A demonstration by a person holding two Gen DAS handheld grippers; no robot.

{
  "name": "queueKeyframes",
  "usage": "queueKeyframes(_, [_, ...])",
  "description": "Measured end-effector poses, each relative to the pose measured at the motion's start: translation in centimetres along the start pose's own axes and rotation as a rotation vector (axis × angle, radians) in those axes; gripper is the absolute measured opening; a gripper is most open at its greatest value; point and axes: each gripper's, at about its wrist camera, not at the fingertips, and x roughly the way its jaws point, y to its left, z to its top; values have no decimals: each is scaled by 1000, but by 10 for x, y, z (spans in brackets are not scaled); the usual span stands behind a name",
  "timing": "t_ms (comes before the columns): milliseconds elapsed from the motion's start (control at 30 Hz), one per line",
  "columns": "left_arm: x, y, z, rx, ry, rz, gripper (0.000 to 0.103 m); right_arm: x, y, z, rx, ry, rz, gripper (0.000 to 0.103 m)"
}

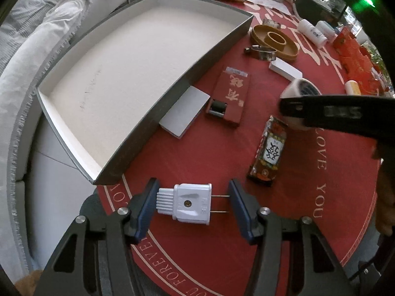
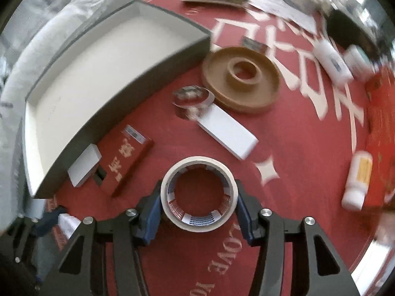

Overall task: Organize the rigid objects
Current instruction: 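Carry the plug in the left tool while the right tool carries the tape roll over the tray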

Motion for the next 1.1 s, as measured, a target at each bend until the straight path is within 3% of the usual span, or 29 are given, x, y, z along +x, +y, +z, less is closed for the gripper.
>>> queueKeyframes(200, [-7, 4, -2, -41, 10, -56, 61, -26, -36, -39, 109, -53, 46, 54])
queueKeyframes(600, [-71, -44, -1, 51, -148, -107, 61, -67, -92, -136, 363, -86, 108, 54])
queueKeyframes(800, [-101, -59, -6, 49, -243, -10, 61, -88, -89, -158, 365, -126, 92, 54])
queueKeyframes(1100, [-101, -56, -19, 52, -241, -2, 61, -93, -80, -166, 345, -138, 78, 54])
